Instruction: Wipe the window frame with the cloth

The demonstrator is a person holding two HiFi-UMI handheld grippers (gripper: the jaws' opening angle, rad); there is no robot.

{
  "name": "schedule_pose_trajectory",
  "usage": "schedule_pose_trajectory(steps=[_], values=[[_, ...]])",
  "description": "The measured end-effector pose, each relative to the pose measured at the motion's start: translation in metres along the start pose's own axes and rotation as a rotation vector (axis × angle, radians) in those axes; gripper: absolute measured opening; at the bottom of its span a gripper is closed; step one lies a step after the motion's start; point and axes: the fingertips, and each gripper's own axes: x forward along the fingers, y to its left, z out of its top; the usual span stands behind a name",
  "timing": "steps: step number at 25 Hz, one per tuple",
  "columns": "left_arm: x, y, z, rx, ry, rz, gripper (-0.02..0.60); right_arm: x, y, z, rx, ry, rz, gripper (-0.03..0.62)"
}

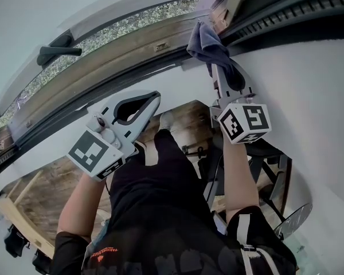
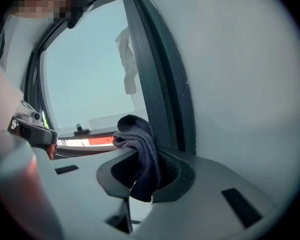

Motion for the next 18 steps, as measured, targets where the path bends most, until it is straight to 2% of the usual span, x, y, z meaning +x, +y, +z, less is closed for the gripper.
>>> schedule_pose_trajectory(steps=[10,18], values=[[-0.005,0.005,-0.002,-0.007,-0.002,0.003,0.02,0.006,0.006,-0.01,0.005,0.023,0.005,0.043],[-0.018,0.008,-0.004,-0.016,-0.009,0.009,0.02,0.01,0.03,-0.017,-0.003,0.045,0.038,0.043]])
